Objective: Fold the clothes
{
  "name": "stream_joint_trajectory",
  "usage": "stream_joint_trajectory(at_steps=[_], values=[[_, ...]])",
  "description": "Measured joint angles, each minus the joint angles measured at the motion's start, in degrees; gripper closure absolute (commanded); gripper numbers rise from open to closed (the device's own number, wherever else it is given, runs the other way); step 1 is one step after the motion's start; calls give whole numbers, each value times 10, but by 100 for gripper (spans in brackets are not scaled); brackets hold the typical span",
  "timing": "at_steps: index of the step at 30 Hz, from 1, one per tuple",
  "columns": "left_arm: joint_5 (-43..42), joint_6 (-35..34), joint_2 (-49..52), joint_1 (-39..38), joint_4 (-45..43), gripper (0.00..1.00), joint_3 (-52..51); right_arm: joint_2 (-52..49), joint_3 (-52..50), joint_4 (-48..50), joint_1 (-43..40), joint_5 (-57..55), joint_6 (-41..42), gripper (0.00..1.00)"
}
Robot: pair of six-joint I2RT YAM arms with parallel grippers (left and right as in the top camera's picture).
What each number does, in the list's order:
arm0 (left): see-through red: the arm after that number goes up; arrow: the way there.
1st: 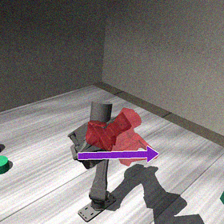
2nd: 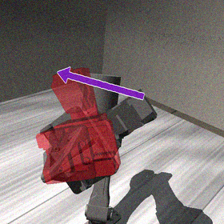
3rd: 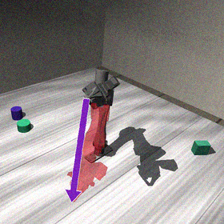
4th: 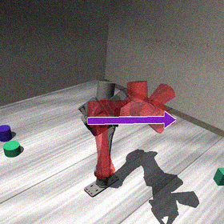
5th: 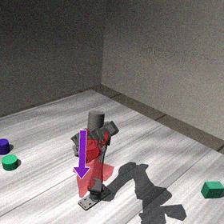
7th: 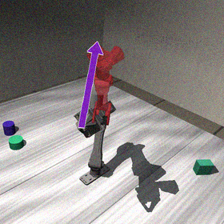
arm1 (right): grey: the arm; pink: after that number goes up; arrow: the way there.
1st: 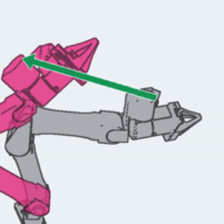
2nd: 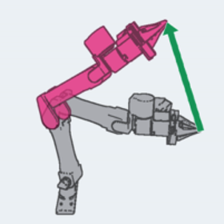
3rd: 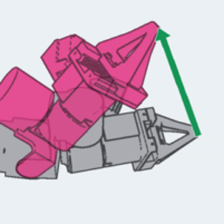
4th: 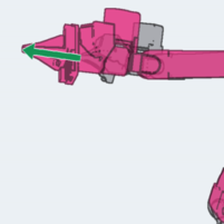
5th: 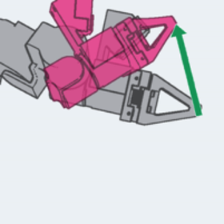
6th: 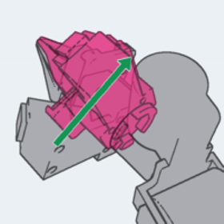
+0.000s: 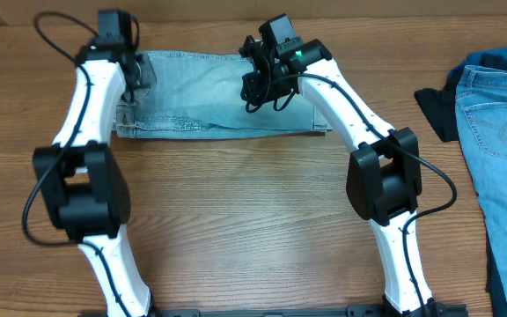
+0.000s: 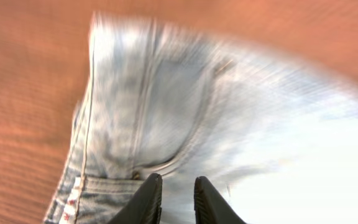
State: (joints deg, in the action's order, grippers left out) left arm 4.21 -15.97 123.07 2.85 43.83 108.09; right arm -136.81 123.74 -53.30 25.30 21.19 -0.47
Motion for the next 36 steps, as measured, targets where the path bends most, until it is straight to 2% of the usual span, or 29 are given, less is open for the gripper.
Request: stream_joint_trajectory(at_steps=[2, 4, 9, 17, 23, 28, 33, 36], values=[[-26, 0, -28, -6, -7, 85, 13, 0, -9, 28, 3, 0, 2, 88], [-41, 0, -34, -14, -8, 87, 19, 0, -26, 55, 9, 0, 5, 90], [-63, 1, 18, -39, 5, 89, 19, 0, -98, 107, 30, 0, 6, 96], [-66, 10, 126, -51, 2, 85, 19, 0, -161, 146, 38, 0, 18, 96], [-62, 21, 132, -51, 3, 85, 19, 0, -162, 134, 34, 5, 28, 96], [-34, 46, 132, -50, 28, 86, 23, 0, -162, 105, -5, 15, 55, 96], [-3, 55, 132, -38, 47, 89, 25, 0, -160, 82, -82, 9, 103, 96], [-1, 55, 132, -17, 61, 87, 26, 0, -150, 43, -133, 8, 114, 96]])
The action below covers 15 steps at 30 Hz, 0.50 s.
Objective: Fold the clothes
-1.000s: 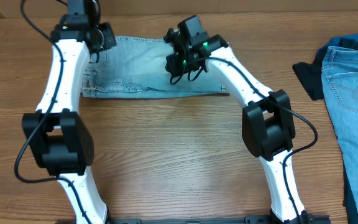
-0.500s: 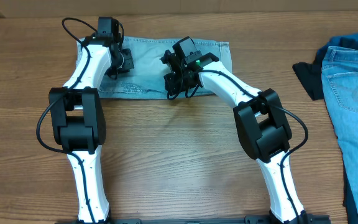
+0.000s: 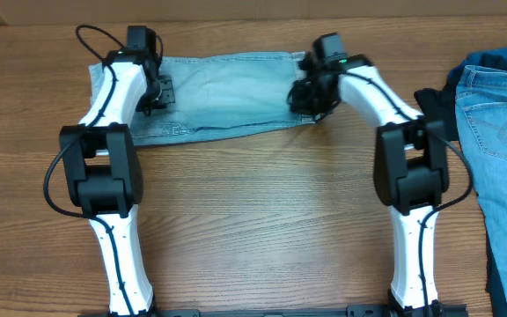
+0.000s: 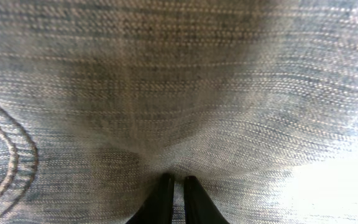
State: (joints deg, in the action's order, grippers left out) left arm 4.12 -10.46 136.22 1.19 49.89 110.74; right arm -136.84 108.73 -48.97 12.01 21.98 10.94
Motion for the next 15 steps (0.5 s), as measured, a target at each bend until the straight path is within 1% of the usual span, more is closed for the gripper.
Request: stream_joint_trajectory(at_steps=[4, 7, 9, 11, 12, 15], values=[[-17, 4, 0, 7, 1, 83, 3, 0, 9, -27, -46, 11, 6, 96], [-24, 4, 1, 8, 14, 83, 14, 0, 9, -31, -78, 10, 8, 96], [-23, 4, 3, 5, 37, 83, 39, 1, 9, -22, -85, 11, -5, 96], [-21, 4, 3, 0, 44, 83, 67, 7, 9, -15, -74, 11, -37, 96], [-19, 4, 3, -7, 42, 83, 93, 17, 13, -9, -56, 12, -45, 96], [-24, 4, -3, -29, 40, 84, 115, 30, 26, 43, -17, 14, -60, 96]])
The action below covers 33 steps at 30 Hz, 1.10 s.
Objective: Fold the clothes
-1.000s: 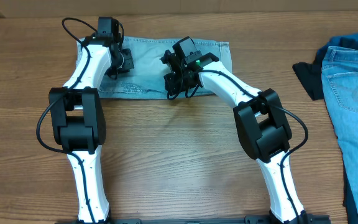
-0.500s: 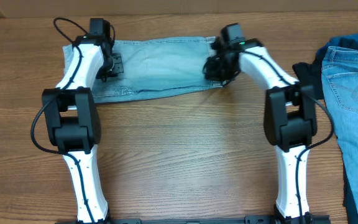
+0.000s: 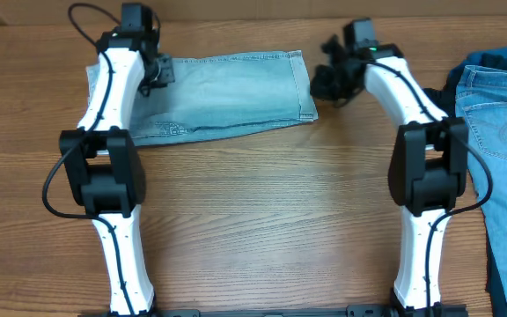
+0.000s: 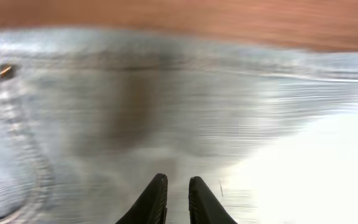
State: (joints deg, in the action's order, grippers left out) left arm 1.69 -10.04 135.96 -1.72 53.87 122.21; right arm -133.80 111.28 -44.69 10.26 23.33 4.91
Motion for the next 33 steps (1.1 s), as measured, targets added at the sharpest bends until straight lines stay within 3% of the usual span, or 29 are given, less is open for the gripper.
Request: stream_joint_trajectory(at_steps=[6, 8, 15, 25, 33], values=[[-10, 2, -4, -52, -32, 80, -11, 7, 9, 100, 88, -38, -11, 96], [-9, 2, -4, -56, -49, 83, -26, -1, 9, 129, 110, -78, -1, 95], [-4, 19, -6, -49, -138, 85, -85, -85, 9, 176, 114, -139, 30, 95], [49, 35, -6, -38, -147, 84, -109, -87, 20, 152, 101, -162, 60, 91], [60, 45, -6, 14, -150, 80, -109, -87, 32, 101, 37, -144, 67, 96]])
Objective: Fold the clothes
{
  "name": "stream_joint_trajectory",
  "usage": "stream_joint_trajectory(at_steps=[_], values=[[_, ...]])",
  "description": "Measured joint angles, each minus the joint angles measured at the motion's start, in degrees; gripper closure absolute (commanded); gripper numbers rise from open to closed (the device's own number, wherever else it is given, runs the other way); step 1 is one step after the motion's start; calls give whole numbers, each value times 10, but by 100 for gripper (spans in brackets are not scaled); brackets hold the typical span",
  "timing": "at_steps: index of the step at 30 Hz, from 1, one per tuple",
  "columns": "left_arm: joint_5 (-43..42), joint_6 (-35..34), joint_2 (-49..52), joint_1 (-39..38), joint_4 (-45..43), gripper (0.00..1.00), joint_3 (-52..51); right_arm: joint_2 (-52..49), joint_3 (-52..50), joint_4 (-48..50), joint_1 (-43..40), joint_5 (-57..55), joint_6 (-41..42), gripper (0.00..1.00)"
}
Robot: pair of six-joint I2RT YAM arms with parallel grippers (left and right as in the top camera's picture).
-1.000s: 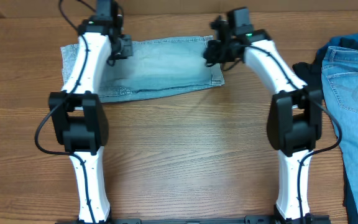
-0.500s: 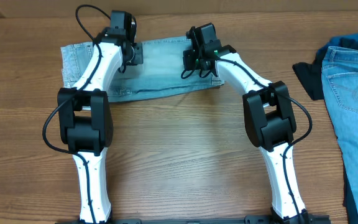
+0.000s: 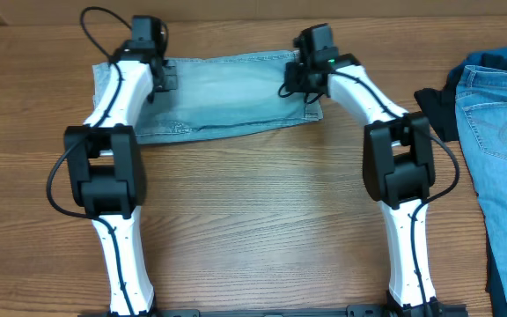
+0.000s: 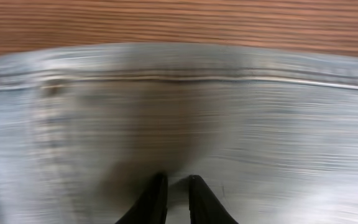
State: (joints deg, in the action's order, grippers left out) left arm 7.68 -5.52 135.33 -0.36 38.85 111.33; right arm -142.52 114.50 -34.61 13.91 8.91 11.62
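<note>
A folded pair of light blue jeans (image 3: 227,92) lies flat along the back of the wooden table (image 3: 253,220). My left gripper (image 3: 160,76) rests on its left part, near the waistband. In the left wrist view the left gripper (image 4: 176,182) has its jaws drawn close together, with only a narrow slit between them. It sits low over blurred denim (image 4: 278,124) and holds nothing. My right gripper (image 3: 296,81) is over the jeans' right end. Its jaws are too dark and small to read from overhead.
A heap of darker blue jeans (image 3: 500,114) lies at the right edge of the table. A dark garment (image 3: 434,107) sits beside that heap. Both arms reach toward the back from bases at the front edge.
My right gripper was off the jeans, past their right edge. It now sits over the right end. My left gripper has shifted slightly right on the left part.
At first my left gripper was at the jeans' left end and my right gripper was near their middle. Then the right gripper stood at the right end and the cloth lay longer and flatter. It was then past the edge, and now it is back over the right end.
</note>
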Motion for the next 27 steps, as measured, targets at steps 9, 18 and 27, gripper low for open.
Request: stream_joint_trajectory(at_steps=[9, 18, 27], values=[[-25, 2, 0, 22, -9, 67, 0, 9, 14, -99, -44, 6, 2, 96], [-63, 2, 0, 6, -12, 66, 0, 19, 19, -187, -59, -4, 2, 96], [-71, -2, -7, 4, 118, 52, 164, 20, 54, -248, -61, -7, -21, 57]])
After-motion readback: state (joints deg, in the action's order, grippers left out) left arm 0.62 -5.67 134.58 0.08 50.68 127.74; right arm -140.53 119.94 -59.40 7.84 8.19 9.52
